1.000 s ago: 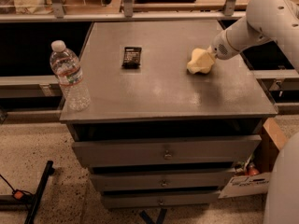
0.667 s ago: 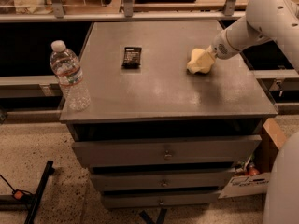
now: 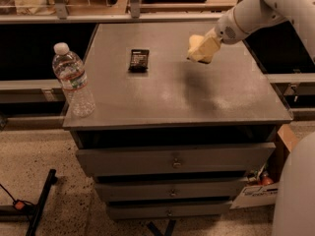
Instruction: Move sponge near rxbar chocolate
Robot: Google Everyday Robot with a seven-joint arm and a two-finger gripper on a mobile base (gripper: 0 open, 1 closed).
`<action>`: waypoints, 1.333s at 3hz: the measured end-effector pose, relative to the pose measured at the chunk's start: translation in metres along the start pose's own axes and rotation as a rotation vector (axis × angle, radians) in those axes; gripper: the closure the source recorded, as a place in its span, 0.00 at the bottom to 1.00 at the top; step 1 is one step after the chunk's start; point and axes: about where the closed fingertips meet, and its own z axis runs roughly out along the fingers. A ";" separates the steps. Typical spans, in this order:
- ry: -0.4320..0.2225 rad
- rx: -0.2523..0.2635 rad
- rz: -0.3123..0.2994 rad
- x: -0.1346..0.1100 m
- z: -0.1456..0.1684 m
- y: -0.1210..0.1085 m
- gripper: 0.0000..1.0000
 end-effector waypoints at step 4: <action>-0.047 -0.118 -0.160 -0.069 0.059 0.034 0.59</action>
Offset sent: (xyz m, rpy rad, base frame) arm 0.0109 0.0810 0.0265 0.0061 -0.0420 0.1822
